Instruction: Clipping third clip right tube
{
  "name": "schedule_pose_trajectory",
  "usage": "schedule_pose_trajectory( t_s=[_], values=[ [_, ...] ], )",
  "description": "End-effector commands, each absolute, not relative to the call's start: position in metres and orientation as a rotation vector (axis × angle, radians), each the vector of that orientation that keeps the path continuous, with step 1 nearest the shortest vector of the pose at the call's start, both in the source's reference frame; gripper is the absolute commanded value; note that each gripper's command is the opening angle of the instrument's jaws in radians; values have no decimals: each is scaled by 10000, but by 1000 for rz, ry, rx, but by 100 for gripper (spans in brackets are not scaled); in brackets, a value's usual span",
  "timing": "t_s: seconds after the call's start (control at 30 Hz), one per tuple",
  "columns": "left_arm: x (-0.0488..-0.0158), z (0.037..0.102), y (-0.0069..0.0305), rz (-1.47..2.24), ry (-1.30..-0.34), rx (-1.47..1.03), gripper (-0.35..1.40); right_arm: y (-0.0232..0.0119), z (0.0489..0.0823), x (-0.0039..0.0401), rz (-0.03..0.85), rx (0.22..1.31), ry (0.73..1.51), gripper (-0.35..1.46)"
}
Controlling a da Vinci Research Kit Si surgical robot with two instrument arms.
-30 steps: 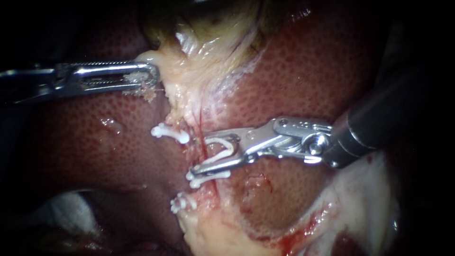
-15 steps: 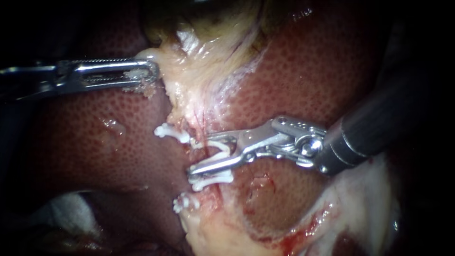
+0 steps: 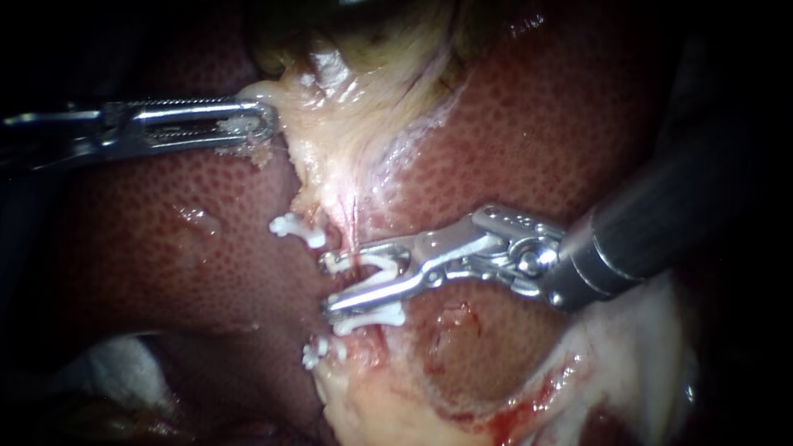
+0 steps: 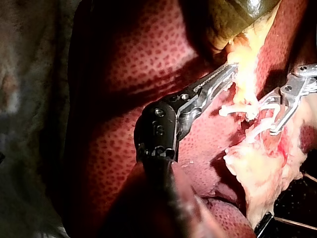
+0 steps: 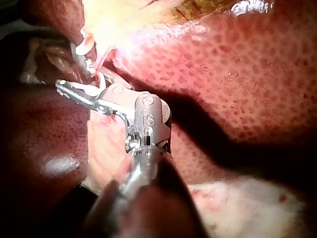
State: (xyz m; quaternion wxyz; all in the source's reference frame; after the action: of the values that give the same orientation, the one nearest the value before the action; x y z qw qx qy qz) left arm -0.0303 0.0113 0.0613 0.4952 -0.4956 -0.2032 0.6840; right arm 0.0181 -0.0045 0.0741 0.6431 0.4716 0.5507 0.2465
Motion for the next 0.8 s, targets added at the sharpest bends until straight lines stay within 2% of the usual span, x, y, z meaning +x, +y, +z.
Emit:
schedule_pose_trajectory(
  t_s=[0.03,0.3,0.8],
  values=[
    [-303,613,112,1658,-492,-1201,-35,-43,741,181,562,1073,1260,42],
    [-305,615,111,1658,-489,-1201,-35,-19,731,177,588,1099,1299,40],
    [-305,618,111,1656,-488,-1204,-35,-19,740,175,612,1111,1285,29]
  ],
)
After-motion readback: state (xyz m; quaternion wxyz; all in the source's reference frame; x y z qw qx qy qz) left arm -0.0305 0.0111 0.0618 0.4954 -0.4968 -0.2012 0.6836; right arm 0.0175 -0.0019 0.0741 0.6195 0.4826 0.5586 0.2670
